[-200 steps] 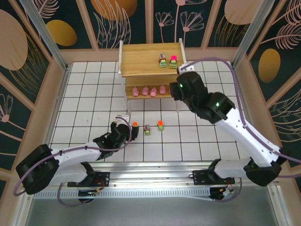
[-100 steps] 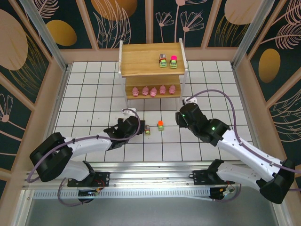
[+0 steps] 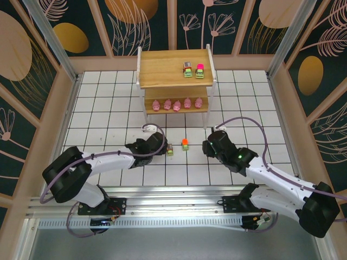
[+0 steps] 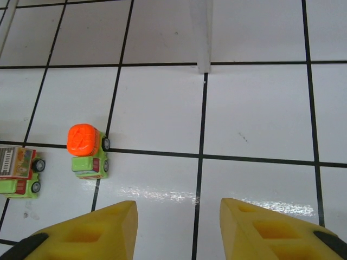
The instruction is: Place and organize the plastic toys onto the shelf
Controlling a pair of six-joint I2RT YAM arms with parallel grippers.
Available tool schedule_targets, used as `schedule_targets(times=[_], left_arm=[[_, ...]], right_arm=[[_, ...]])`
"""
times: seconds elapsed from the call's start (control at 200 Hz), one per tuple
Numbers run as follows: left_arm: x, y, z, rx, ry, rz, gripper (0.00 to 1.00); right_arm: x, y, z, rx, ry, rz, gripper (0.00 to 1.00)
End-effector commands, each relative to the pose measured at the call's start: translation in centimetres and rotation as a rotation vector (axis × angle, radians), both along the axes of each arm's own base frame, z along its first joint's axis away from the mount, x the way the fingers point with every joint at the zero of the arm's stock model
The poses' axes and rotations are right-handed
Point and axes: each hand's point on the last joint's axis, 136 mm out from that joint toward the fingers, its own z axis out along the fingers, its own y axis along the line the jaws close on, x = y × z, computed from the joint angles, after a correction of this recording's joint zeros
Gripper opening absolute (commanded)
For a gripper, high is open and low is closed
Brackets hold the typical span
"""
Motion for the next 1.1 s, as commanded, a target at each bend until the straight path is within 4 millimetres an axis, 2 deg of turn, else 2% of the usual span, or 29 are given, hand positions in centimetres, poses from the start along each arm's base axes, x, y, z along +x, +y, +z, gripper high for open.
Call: schedule_targets(times=[0.0,0.39,0.751,0.976,1.096], left_arm=[[0.2,0.5,-0.4,0.033,0.027,0.035,0.84],[0.3,0.2,-2.0,0.06,0.077,0.056,0.84],[-0.1,-0.1,-3.7,0.071,0.119,0.05,0.74],[-0.2,0.0,-4.1,0.062,0.125,0.059,0.69],[-0.4,-0.1,-3.3,0.012,0.104,0.049,0.68]], right_arm=[[0.5,-0.3,-0.5,0.052,-0.018,-0.042,0.44],[0.4,-2.1,-2.5,0.076,-0.035,-0.106,0.45],[0.4,-2.6,-2.8,0.084,-0.046,-0.126,0.45],[0.3,-2.4,-2.9,0.09,-0.043,-0.114,0.45],[0.3,-2.3,-2.9,0.091,-0.043,-0.109,0.45]])
